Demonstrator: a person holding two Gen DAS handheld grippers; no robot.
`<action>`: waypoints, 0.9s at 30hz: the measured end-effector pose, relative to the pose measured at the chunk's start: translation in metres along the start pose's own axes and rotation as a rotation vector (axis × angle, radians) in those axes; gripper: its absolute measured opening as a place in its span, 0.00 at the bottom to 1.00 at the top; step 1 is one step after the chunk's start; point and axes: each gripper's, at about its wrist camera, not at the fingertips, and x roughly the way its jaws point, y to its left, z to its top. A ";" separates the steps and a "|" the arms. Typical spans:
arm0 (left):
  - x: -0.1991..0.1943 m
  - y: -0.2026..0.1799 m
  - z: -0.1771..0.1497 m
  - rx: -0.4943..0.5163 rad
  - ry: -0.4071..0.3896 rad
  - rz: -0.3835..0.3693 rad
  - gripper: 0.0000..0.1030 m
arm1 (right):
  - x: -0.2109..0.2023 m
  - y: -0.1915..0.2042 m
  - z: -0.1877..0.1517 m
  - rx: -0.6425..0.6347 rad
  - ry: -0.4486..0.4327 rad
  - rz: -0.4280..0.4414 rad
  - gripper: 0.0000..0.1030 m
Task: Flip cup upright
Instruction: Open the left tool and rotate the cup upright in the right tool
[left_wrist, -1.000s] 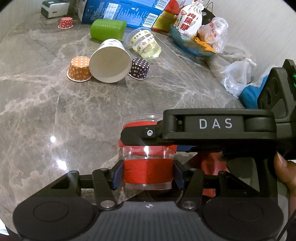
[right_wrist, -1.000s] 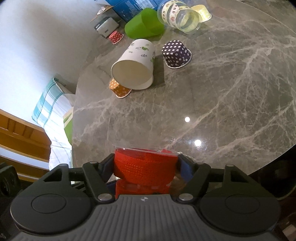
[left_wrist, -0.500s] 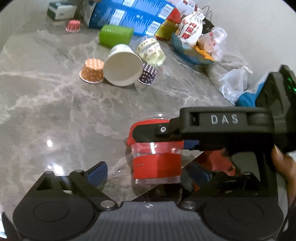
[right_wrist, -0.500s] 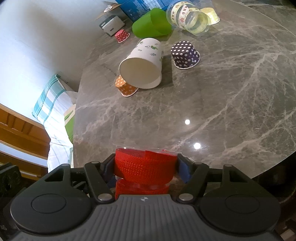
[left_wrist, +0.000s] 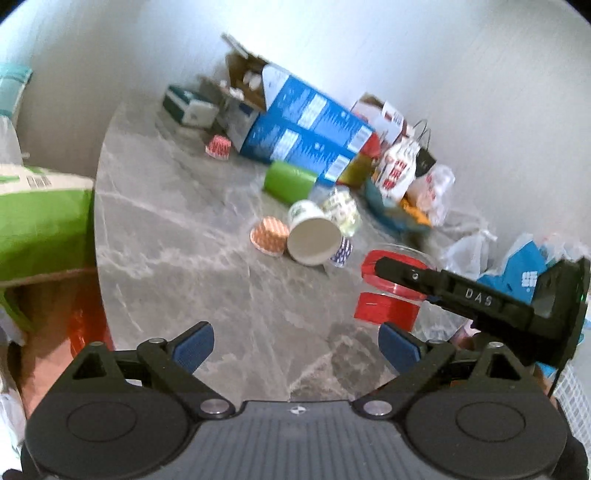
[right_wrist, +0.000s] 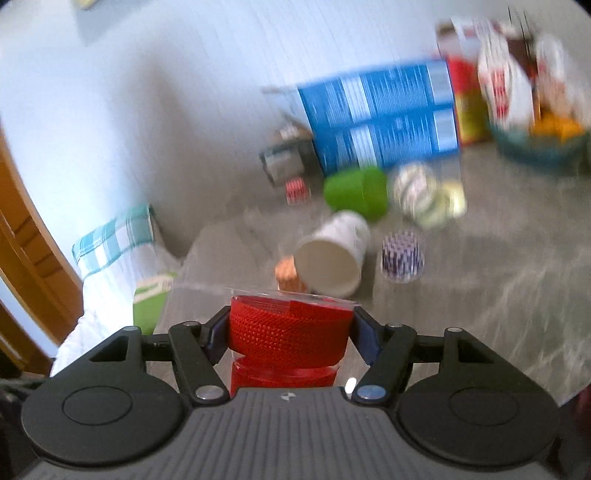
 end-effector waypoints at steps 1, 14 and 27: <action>-0.004 -0.002 -0.001 0.007 -0.011 -0.002 0.94 | -0.002 0.001 -0.001 -0.012 -0.031 -0.004 0.66; -0.030 -0.012 0.017 0.117 -0.165 0.048 0.94 | -0.032 0.013 -0.031 -0.366 -0.618 -0.140 0.66; -0.021 -0.006 -0.041 0.075 -0.198 -0.035 0.94 | -0.009 -0.006 -0.065 -0.347 -0.724 -0.134 0.65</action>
